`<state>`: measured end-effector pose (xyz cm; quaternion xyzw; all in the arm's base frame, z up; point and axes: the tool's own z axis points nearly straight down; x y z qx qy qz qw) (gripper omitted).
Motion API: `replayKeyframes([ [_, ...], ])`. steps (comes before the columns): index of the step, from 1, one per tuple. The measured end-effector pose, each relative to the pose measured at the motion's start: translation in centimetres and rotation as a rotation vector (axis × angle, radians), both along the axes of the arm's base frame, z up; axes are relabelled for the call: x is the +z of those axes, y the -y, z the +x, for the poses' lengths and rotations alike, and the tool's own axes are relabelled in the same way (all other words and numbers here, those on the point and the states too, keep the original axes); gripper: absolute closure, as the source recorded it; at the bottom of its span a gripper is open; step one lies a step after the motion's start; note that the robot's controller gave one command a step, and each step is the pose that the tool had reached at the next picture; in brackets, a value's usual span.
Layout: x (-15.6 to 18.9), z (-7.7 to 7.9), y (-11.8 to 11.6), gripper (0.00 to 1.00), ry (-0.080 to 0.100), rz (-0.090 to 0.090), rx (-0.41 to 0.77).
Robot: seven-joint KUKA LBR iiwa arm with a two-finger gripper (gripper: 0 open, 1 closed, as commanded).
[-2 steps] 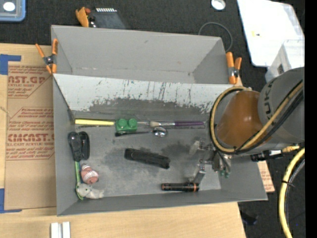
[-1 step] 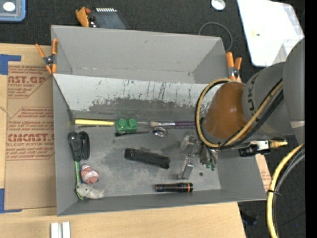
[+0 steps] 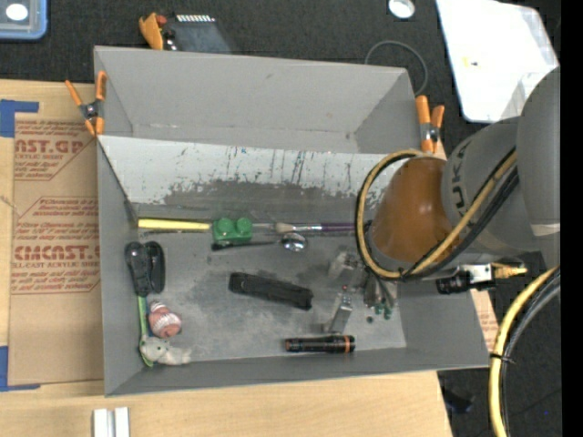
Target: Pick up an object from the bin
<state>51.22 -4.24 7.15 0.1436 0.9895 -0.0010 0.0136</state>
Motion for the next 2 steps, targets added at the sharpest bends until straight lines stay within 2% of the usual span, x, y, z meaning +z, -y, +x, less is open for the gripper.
replayKeyframes([
  [1,0.0,0.0,-0.7,0.0,-0.006,0.0,-0.017],
  [2,5.7,4.1,-0.6,0.0,-0.007,0.001,0.041],
])
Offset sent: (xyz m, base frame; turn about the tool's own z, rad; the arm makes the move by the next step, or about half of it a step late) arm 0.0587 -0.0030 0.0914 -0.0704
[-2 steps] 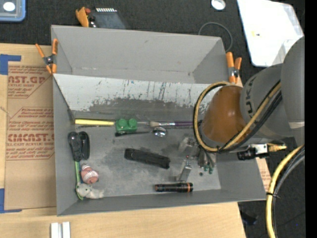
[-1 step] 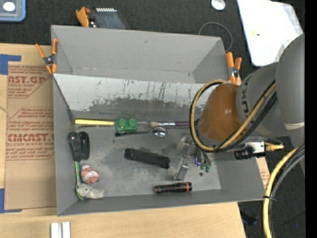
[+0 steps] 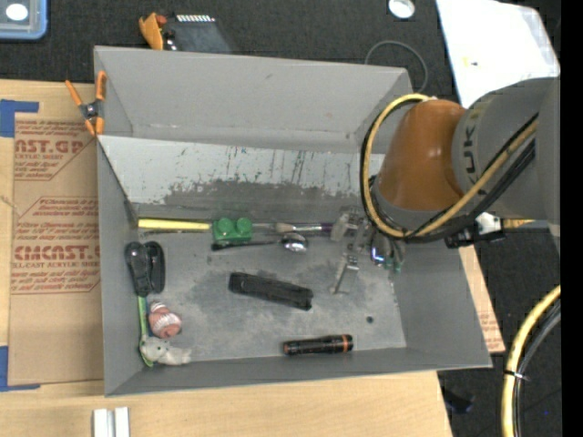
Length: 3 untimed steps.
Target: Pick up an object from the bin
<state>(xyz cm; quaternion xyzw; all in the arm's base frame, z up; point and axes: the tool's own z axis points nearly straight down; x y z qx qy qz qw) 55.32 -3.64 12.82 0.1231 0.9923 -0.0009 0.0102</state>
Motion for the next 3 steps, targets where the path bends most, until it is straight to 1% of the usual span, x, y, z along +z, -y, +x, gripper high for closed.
replayKeyframes([
  [1,0.1,-0.2,-1.5,0.0,0.013,0.0,-0.022],
  [2,-1.3,-1.2,-4.8,0.0,0.006,0.0,-0.067],
  [3,-3.8,0.6,-4.7,0.0,0.01,0.001,-0.09],
])
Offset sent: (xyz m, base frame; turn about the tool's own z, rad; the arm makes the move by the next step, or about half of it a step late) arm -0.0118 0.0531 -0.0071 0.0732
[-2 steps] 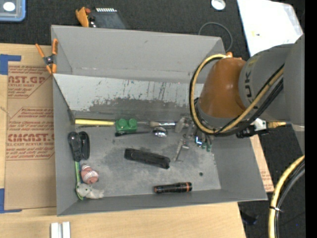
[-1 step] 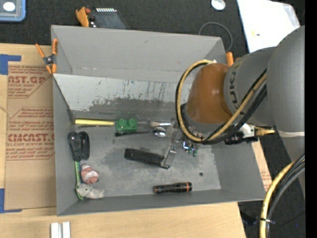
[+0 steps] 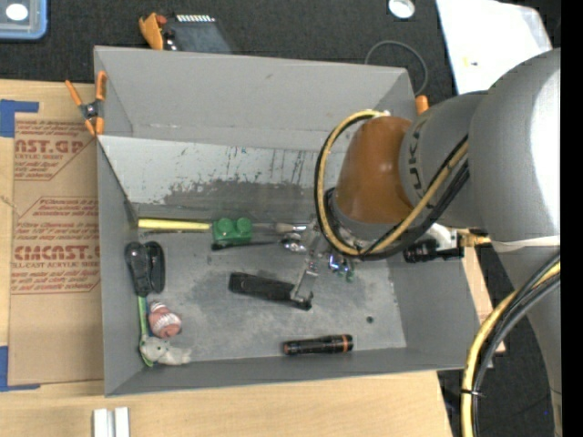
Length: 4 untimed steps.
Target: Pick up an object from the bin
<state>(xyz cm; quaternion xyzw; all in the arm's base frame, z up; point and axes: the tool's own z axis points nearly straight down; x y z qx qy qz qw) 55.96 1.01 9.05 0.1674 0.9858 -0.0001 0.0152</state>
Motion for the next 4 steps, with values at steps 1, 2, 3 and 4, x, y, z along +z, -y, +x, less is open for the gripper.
replayKeyframes([
  [1,-1.8,-1.3,-0.4,0.0,0.001,0.006,-0.104],
  [2,-1.8,-5.1,-1.9,0.0,-0.003,0.002,-0.096],
  [3,-1.9,0.6,-7.0,0.0,0.002,0.002,-0.13],
  [4,-1.8,-0.9,-6.5,1.0,0.001,0.005,-0.146],
])
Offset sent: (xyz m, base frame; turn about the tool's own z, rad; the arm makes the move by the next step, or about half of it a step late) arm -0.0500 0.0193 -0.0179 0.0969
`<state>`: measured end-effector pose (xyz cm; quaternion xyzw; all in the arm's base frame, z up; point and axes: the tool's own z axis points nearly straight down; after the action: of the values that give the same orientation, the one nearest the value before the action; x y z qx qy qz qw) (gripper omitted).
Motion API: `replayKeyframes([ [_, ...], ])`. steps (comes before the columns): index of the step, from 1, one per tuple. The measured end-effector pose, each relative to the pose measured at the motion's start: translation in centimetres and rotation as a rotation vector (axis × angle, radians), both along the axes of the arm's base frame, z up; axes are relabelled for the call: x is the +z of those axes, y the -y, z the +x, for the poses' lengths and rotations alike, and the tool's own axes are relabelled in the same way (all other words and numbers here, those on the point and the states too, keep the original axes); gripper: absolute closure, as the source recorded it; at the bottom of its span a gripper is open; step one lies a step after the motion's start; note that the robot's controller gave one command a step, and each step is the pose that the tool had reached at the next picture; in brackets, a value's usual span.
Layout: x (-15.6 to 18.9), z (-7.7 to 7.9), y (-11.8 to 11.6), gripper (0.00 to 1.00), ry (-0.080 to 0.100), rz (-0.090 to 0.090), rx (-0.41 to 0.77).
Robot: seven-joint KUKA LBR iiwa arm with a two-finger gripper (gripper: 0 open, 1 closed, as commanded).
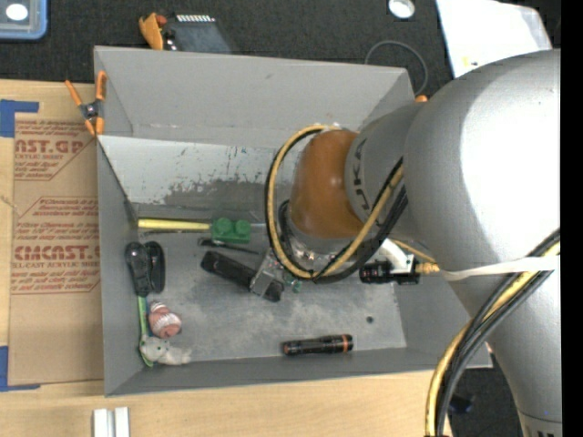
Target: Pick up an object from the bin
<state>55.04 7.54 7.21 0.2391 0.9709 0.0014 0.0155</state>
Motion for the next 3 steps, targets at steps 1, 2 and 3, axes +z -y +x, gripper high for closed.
replayKeyframes([
  [1,0.0,-1.0,0.9,1.0,-0.004,-0.001,-0.005],
  [2,5.4,-3.5,1.9,1.0,-0.014,-0.001,-0.021],
  [3,9.4,-2.9,2.1,1.0,-0.018,-0.001,-0.055],
])
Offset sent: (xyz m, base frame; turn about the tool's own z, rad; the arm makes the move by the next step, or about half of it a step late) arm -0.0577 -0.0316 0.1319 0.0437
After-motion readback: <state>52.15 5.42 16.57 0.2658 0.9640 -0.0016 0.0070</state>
